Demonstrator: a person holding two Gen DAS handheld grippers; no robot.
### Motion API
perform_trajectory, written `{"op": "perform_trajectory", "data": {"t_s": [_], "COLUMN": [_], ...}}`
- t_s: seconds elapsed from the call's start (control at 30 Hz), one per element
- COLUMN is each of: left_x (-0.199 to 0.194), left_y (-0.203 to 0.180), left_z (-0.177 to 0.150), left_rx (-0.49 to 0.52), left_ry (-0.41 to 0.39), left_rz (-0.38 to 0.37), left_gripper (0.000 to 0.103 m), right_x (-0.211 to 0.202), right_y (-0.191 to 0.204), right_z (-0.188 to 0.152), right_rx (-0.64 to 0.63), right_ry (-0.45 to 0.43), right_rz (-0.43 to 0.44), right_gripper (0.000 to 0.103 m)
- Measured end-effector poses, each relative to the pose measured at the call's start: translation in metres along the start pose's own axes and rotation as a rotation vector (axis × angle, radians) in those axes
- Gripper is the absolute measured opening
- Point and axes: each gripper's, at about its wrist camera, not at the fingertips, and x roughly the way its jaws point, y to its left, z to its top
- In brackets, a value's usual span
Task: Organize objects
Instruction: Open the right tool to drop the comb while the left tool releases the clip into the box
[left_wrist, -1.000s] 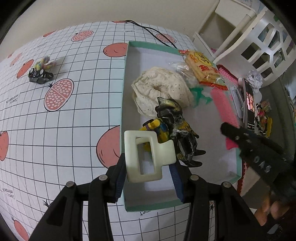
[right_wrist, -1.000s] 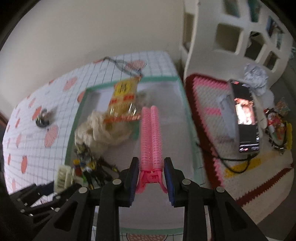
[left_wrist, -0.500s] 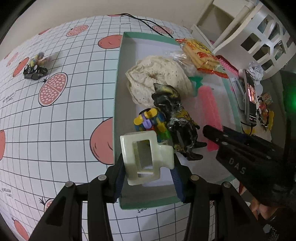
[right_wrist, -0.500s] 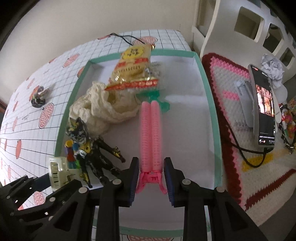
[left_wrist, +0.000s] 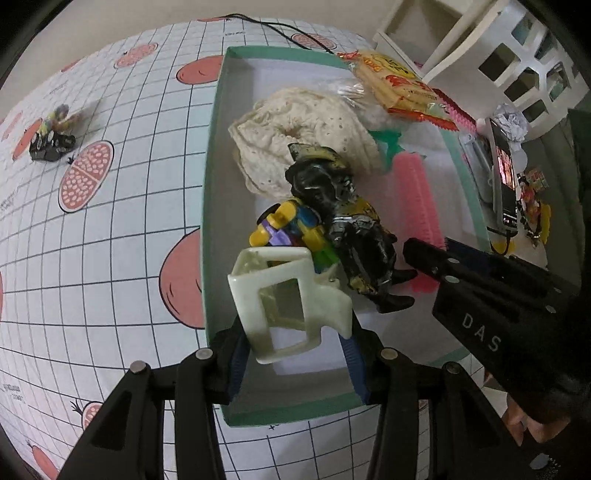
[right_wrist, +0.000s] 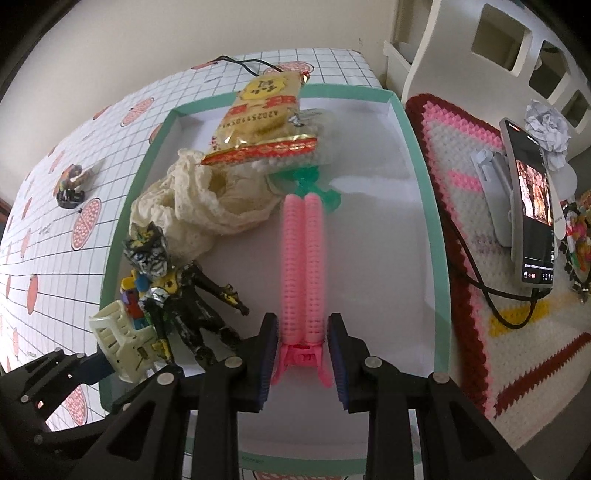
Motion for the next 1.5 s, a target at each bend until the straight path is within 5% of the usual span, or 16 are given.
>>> {"op": "perform_trajectory", "data": {"t_s": [0.17, 0.3, 0.8, 1.2, 1.27, 1.33, 1.43, 1.5], "left_x": [-0.006, -0.012, -0.052, -0.065, -0.065, -0.062, -0.062, -0.065], "left_y": [-0.003, -0.008, -0.013, 0.048, 0.051, 0.053, 0.059, 0.062], "left_z": [0.001, 0.010, 0.032, 0.032, 0.033, 0.034, 0.036, 0.035], "left_rx": [0.015, 0.037, 0.049, -0.068, -0.074, -0.075, -0.086, -0.094], "left_ry": [-0.008, -0.015, -0.106, -0.170, -0.175, -0.181, -0.199, -0.214], "left_rz": [-0.002, -0.012, -0.024, 0.047, 0.060, 0.072, 0.091, 0.108], "left_gripper": [0.051, 0.057, 0.059, 0.060, 0.063, 0.077, 0.085, 0.089], "right_x": [-0.002, -0.005, -0.038, -0.041, -0.041, -0.041, -0.041, -0.041], "right_y": [-0.001, 0.000, 0.005, 0.014, 0.016, 0.017, 0.019, 0.020], "right_z": [0.001, -0.001, 0.009, 0.015, 0.016, 0.017, 0.017, 0.018], "right_rx": [-0.004, 0.002, 0.004, 0.010, 0.009, 0.009, 0.014, 0.011], "right_ry": [0.001, -0.006, -0.103, -0.127, -0.129, -0.132, -0.134, -0.134], "right_rz": [-0.004, -0.005, 0.020, 0.034, 0.036, 0.039, 0.042, 0.047], "right_gripper": [0.032, 0.045, 0.045, 0.044, 0.044, 0.046, 0.061, 0.061]}}
